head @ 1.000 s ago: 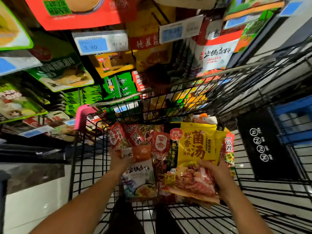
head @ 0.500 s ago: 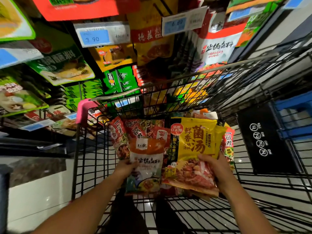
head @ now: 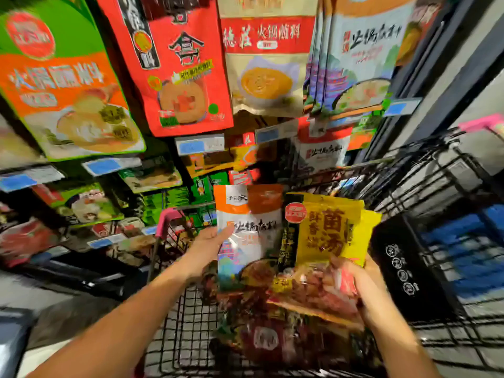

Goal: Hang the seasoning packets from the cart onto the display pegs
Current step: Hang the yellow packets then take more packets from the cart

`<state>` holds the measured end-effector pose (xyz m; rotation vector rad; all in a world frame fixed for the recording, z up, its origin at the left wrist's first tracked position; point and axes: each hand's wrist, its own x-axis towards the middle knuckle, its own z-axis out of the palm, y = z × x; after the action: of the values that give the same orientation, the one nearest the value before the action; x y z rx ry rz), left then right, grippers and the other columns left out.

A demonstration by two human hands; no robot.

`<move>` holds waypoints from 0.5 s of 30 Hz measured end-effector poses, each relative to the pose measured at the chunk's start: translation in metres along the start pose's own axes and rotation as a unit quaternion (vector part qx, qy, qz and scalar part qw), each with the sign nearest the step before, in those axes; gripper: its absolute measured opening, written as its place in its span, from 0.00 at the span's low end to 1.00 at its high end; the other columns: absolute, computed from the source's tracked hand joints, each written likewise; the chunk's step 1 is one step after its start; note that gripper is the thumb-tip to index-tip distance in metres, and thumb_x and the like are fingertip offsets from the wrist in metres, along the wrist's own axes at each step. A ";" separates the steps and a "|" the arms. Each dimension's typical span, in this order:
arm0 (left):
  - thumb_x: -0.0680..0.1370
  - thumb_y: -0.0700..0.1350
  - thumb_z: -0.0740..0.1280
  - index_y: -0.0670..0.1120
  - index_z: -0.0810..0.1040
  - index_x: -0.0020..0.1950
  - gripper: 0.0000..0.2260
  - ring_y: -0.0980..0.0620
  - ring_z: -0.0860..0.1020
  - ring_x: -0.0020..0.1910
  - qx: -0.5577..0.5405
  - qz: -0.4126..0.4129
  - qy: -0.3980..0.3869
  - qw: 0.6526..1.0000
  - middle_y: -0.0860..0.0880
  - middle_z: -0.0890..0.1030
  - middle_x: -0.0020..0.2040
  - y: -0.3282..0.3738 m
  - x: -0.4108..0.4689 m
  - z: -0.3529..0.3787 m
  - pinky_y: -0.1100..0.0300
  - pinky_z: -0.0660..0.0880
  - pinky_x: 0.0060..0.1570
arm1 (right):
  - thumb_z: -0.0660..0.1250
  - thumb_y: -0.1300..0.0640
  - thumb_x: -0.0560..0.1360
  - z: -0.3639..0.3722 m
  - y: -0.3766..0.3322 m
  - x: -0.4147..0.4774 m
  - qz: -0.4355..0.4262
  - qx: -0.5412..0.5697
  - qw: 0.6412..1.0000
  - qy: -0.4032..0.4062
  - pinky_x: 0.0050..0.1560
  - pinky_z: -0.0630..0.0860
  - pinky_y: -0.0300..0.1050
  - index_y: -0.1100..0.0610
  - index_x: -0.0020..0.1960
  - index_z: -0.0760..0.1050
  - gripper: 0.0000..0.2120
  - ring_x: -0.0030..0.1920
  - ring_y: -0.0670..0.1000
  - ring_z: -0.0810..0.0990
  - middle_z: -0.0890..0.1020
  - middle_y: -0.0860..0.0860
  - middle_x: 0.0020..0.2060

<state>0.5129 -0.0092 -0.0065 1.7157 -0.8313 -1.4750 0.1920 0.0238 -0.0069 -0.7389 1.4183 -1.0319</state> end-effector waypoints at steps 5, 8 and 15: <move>0.85 0.45 0.61 0.44 0.77 0.46 0.11 0.58 0.76 0.31 0.006 0.038 -0.042 0.998 0.54 0.80 0.32 0.041 -0.006 -0.009 0.67 0.70 0.30 | 0.72 0.70 0.72 0.002 -0.048 -0.023 -0.049 0.011 0.998 0.024 0.44 0.80 0.50 0.58 0.56 0.79 0.15 0.38 0.55 0.84 0.86 0.55 0.38; 0.79 0.32 0.65 0.35 0.78 0.59 0.09 0.54 0.83 0.31 -0.001 0.041 -0.085 0.996 0.50 0.86 0.36 0.060 -0.006 -0.013 0.57 0.79 0.40 | 0.76 0.67 0.69 -0.002 -0.071 -0.035 -0.075 0.032 0.996 0.031 0.44 0.80 0.52 0.56 0.51 0.78 0.14 0.31 0.52 0.83 0.84 0.54 0.34; 0.78 0.49 0.71 0.46 0.81 0.65 0.17 0.37 0.80 0.62 -0.015 0.139 -0.156 0.978 0.39 0.83 0.62 0.121 -0.050 0.016 0.43 0.76 0.64 | 0.77 0.63 0.69 -0.036 -0.120 -0.039 -0.091 0.076 0.992 0.042 0.36 0.83 0.53 0.61 0.50 0.76 0.14 0.38 0.61 0.86 0.84 0.60 0.35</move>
<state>0.4874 -0.0345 0.1208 1.2986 -1.1570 -1.5712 0.1459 0.0157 0.1163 -0.7290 1.3447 -1.3121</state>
